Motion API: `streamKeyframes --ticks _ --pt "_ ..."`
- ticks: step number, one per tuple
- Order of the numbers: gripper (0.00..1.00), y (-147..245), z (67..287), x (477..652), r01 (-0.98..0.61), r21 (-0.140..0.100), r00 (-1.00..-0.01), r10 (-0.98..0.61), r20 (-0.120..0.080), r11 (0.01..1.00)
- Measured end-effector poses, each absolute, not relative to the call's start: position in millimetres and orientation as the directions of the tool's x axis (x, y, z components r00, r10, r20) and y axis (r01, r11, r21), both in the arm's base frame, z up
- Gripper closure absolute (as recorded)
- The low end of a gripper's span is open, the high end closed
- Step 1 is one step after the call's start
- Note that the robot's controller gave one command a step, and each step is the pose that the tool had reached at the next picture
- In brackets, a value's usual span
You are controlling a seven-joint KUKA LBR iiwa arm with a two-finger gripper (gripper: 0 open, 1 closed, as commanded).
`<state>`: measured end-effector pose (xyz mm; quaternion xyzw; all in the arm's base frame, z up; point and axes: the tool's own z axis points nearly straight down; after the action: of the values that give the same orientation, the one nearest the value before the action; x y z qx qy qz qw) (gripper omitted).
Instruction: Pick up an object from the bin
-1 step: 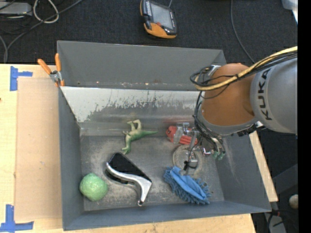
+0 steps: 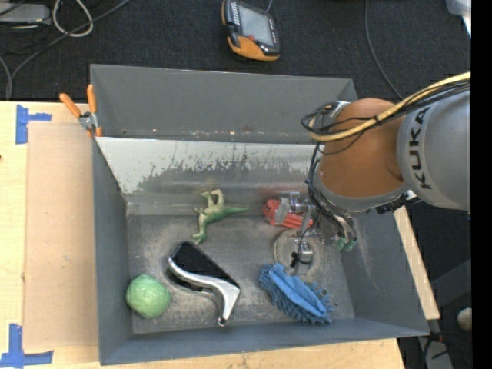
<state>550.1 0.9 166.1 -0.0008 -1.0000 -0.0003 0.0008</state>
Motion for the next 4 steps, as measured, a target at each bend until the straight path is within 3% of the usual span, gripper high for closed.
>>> streamKeyframes --ticks 1,2,3,4 --pt "0.0 -34.3 78.5 515.0 0.222 0.002 -0.975 0.222 0.004 0.975" --pt "0.0 -43.1 138.4 512.0 0.127 0.002 -0.992 0.127 -0.006 0.992" --pt "0.0 -36.6 71.5 508.5 0.238 0.001 -0.971 0.238 0.019 0.971" --pt "0.0 -32.1 69.2 491.8 0.139 0.002 -0.99 0.139 -0.003 0.99"
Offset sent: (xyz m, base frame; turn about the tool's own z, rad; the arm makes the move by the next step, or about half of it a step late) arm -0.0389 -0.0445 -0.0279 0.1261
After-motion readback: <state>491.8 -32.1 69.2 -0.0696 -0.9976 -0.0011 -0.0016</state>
